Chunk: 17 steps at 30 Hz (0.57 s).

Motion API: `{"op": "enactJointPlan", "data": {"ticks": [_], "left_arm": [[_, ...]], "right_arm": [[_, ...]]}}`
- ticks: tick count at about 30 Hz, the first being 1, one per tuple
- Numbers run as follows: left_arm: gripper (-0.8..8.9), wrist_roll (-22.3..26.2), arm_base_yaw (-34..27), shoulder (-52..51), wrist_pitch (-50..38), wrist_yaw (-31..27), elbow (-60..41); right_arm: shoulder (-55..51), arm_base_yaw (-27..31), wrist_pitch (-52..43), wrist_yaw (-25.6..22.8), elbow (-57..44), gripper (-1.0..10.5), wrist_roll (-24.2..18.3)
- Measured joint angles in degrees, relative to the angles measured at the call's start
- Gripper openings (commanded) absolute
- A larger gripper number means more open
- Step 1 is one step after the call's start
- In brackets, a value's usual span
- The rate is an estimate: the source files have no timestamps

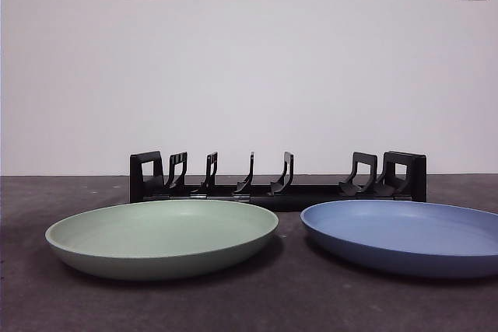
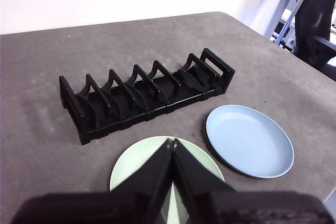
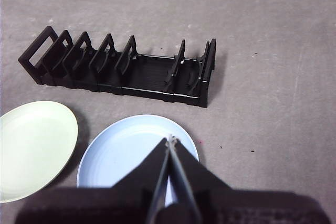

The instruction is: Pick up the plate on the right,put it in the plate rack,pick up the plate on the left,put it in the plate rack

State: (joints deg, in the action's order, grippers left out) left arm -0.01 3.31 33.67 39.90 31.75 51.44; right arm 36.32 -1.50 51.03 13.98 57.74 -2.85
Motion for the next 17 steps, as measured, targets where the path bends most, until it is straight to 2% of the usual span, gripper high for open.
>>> {"op": "enactJointPlan", "data": {"ticks": [1, 2, 3, 4, 5, 6, 9, 11, 14, 17], "left_arm": [[2.73, 0.0, 0.0, 0.0, 0.0, 0.0, 0.0], [4.97, 0.0, 0.0, 0.0, 0.0, 0.0, 0.0], [6.21, 0.0, 0.0, 0.0, 0.0, 0.0, 0.0], [6.66, 0.0, 0.0, 0.0, 0.0, 0.0, 0.0], [6.64, 0.0, 0.0, 0.0, 0.0, 0.0, 0.0], [6.64, 0.0, 0.0, 0.0, 0.0, 0.3, 0.0], [6.64, 0.1, 0.4, 0.0, -0.7, 1.4, 0.0], [6.65, 1.8, 1.5, 0.1, -0.9, 1.5, 0.2], [6.64, 7.4, 4.2, 1.4, 0.6, 1.5, 3.2], [6.64, 14.9, 8.8, 4.0, 2.8, 1.4, 8.1]], "right_arm": [[0.0, 0.0, 0.0, 0.0, 0.0, 0.5, 0.0], [0.0, 0.0, 0.0, 0.0, 0.0, 1.6, 0.0], [0.0, 0.0, 0.0, 0.0, 0.0, 2.8, 0.0], [0.0, 0.0, 0.0, 0.0, 0.0, 4.2, 0.0], [0.0, 0.0, 0.0, 0.0, 0.0, 5.5, 0.0], [0.0, 0.0, 0.0, 0.0, 0.0, 6.2, 0.0], [0.2, 0.0, 0.0, 0.0, 0.0, 6.3, 0.0], [0.8, 0.0, 0.2, 0.0, 0.0, 6.3, 0.3], [3.2, 0.0, 0.4, 0.0, 0.0, 6.3, 1.2], [9.0, 0.0, 0.5, 0.0, 0.0, 6.3, 2.2]]}}
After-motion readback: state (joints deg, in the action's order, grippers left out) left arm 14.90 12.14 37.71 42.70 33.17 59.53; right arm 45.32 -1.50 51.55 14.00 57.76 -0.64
